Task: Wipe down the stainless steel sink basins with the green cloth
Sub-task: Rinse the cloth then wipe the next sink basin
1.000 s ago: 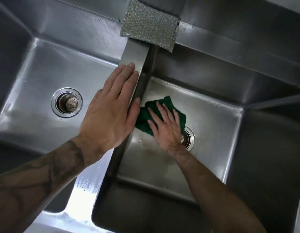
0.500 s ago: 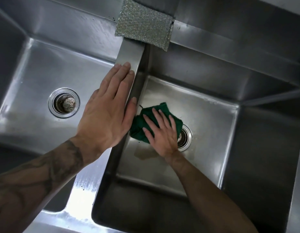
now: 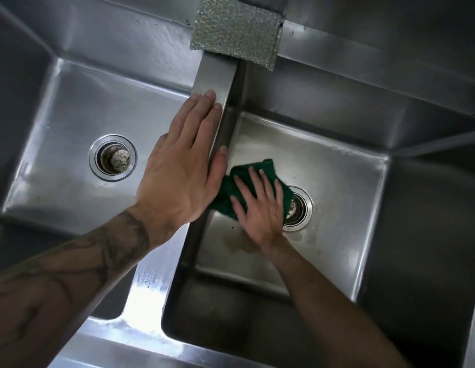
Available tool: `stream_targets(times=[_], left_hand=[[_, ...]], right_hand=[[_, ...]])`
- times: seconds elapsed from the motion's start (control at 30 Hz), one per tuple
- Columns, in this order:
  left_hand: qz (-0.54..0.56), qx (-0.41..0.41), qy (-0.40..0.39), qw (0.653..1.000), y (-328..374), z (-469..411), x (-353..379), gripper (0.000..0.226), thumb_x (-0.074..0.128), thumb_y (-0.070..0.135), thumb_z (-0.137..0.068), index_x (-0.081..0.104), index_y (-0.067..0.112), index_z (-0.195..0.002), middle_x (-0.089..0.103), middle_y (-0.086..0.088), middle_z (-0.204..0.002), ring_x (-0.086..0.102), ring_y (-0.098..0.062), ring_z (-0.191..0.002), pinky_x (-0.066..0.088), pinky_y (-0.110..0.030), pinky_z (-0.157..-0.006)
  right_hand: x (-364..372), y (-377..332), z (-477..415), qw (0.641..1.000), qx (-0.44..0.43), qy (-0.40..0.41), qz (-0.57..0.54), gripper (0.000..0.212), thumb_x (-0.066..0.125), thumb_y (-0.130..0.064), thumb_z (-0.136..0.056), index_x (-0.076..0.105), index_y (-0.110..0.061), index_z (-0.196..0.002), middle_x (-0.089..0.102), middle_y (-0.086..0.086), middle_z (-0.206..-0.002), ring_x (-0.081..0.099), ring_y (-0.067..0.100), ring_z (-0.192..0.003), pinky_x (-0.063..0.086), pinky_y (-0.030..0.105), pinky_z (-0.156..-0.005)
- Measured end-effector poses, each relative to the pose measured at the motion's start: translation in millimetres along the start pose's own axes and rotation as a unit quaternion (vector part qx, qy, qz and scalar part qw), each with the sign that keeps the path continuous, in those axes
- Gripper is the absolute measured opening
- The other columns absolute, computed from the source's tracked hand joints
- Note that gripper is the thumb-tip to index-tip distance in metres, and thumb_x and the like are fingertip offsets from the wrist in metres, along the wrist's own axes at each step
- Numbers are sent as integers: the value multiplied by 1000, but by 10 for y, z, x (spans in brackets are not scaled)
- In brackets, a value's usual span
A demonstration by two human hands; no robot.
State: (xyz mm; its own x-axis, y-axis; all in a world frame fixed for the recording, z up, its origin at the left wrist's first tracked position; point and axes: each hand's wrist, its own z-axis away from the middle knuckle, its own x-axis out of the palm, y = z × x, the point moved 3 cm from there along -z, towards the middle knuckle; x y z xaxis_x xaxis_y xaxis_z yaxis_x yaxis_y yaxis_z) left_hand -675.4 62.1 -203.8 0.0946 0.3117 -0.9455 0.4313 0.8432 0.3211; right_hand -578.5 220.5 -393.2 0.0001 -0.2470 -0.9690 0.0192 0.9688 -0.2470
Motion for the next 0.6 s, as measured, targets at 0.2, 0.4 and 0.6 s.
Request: stream_targets(times=[0.2, 0.4, 0.6], left_hand=[[-10, -1, -3, 1000, -5, -1, 10, 61, 33, 36, -113, 33, 0, -162, 26, -13, -175, 19, -27, -164, 33, -48, -129], [-2, -4, 1, 1000, 10, 1, -13, 61, 36, 34, -112, 35, 0, -162, 28, -13, -174, 21, -27, -164, 35, -51, -126], [-6, -3, 30, 1000, 16, 49, -23, 56, 39, 32, -112, 41, 3, -160, 35, -12, -171, 30, -28, -161, 35, -53, -125]], right_hand=[[0, 46, -489, 991, 129, -12, 12, 59, 34, -54, -105, 33, -37, -162, 27, 8, -171, 22, 30, -159, 12, 56, -128], [20, -173, 192, 999, -37, -14, -16, 50, 47, -49, -107, 48, -36, -155, 38, 7, -167, 34, 30, -155, 23, 55, -125], [-56, 170, -438, 996, 92, -14, 14, 54, 36, -54, -107, 40, -38, -158, 30, 6, -170, 24, 29, -158, 15, 54, -128]])
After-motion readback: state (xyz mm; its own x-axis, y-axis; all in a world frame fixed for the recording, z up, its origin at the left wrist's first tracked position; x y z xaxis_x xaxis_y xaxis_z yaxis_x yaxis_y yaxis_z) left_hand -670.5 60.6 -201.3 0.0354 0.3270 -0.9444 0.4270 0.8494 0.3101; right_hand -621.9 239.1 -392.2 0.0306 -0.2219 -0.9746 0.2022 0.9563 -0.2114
